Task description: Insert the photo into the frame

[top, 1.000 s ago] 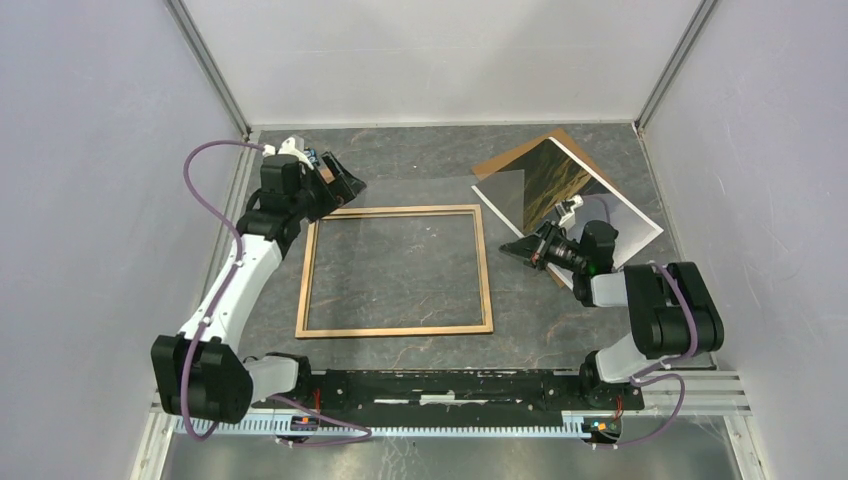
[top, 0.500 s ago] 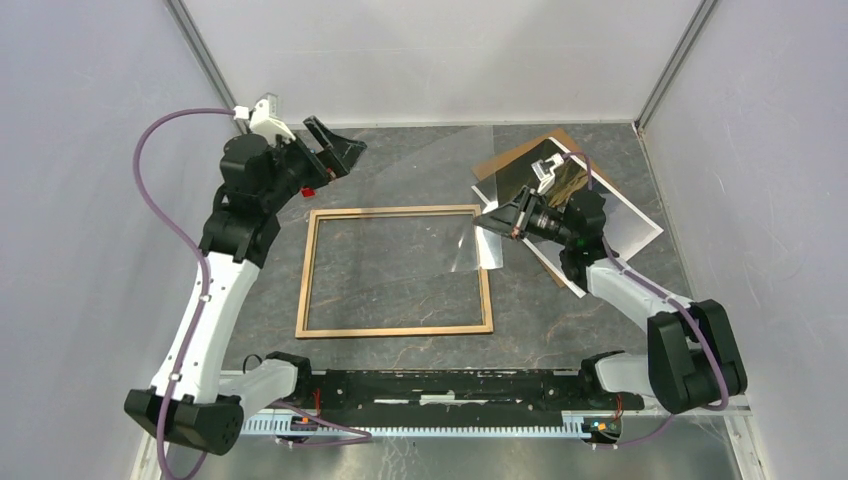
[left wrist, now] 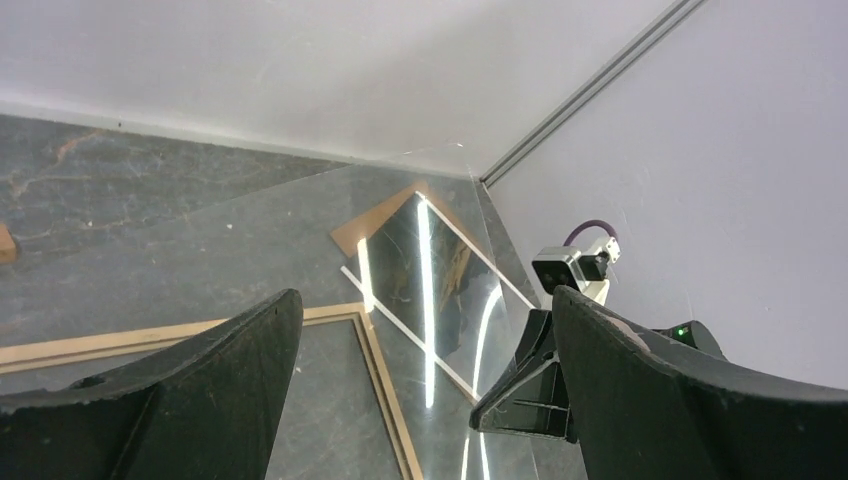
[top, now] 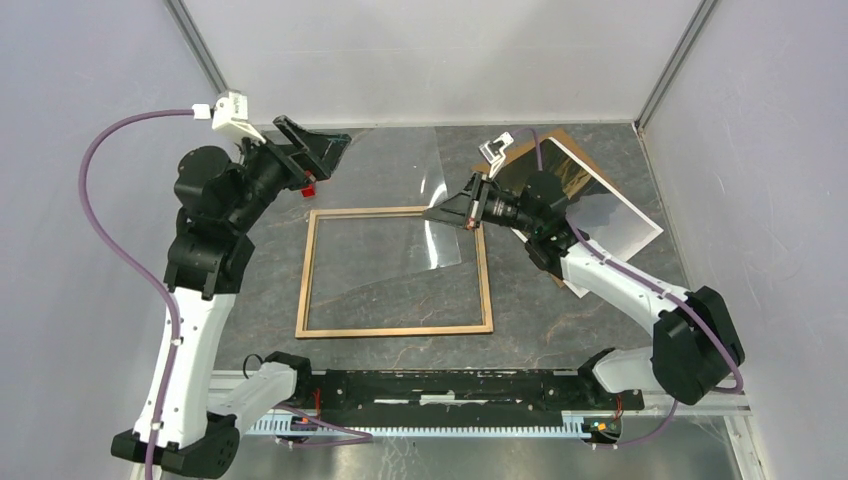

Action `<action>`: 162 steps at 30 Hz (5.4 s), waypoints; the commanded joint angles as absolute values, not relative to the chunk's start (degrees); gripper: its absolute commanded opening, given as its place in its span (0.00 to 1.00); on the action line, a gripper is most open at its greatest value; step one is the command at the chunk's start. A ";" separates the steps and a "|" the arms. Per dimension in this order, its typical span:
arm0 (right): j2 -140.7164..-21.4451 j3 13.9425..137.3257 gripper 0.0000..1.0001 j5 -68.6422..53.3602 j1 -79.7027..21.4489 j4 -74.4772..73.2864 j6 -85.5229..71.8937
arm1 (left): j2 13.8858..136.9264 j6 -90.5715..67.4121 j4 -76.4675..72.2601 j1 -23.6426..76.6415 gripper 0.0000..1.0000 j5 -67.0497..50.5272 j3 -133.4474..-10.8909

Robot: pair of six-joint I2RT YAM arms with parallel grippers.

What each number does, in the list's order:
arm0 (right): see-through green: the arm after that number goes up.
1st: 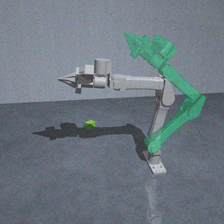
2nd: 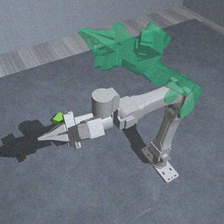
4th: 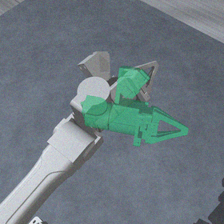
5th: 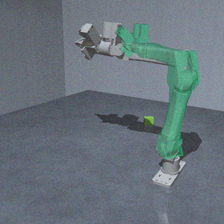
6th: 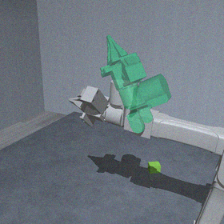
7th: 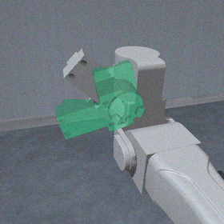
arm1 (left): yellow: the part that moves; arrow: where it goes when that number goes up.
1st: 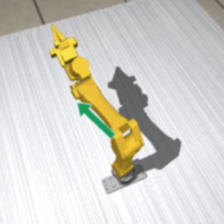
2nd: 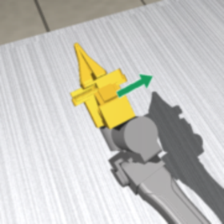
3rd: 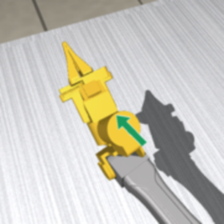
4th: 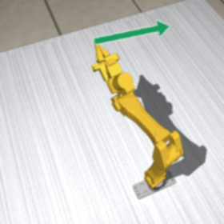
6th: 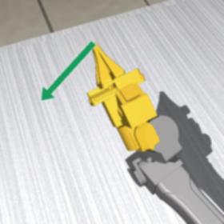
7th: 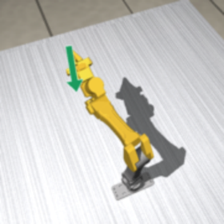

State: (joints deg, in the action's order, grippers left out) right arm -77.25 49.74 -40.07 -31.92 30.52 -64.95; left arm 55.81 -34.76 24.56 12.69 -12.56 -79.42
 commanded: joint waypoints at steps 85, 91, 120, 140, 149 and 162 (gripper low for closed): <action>-91.76 20.40 0.00 -31.93 -27.21 55.11 -65.05 | 59.81 -22.54 17.30 15.07 1.00 -0.26 -64.66; -92.13 19.92 0.00 -31.40 -27.15 55.78 -65.34 | 59.99 -22.16 16.75 15.12 1.00 -0.19 -63.40; -90.38 21.80 0.00 -34.90 -26.72 52.25 -64.95 | 60.56 -22.30 15.22 15.12 1.00 1.51 -60.82; -75.65 47.73 0.00 -31.68 -35.54 34.85 -69.58 | 51.70 -25.31 24.52 15.12 1.00 5.19 -72.67; -81.24 55.80 0.00 -30.50 -40.85 39.12 -73.78 | 49.19 -25.14 21.59 15.12 1.00 4.48 -72.27; -88.11 37.28 0.00 -22.52 -39.80 49.73 -75.92 | 50.48 -25.14 16.54 15.12 1.00 4.07 -66.67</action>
